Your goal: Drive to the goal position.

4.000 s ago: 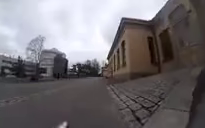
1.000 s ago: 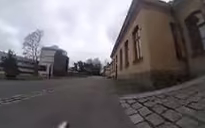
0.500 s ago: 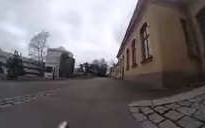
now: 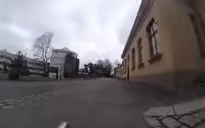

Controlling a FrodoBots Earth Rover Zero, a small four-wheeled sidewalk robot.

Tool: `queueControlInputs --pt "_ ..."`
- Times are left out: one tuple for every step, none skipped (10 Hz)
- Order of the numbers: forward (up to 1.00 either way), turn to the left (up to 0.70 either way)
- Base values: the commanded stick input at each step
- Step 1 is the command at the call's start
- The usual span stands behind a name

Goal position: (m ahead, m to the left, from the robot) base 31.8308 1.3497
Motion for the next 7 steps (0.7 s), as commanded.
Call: queueControlInputs --pt "1.0 0.0" --pt "1.0 0.0" --pt "1.0 0.0" --pt "1.0 0.0" --pt "1.0 0.0" --pt "1.0 0.0" --pt "1.0 0.0"
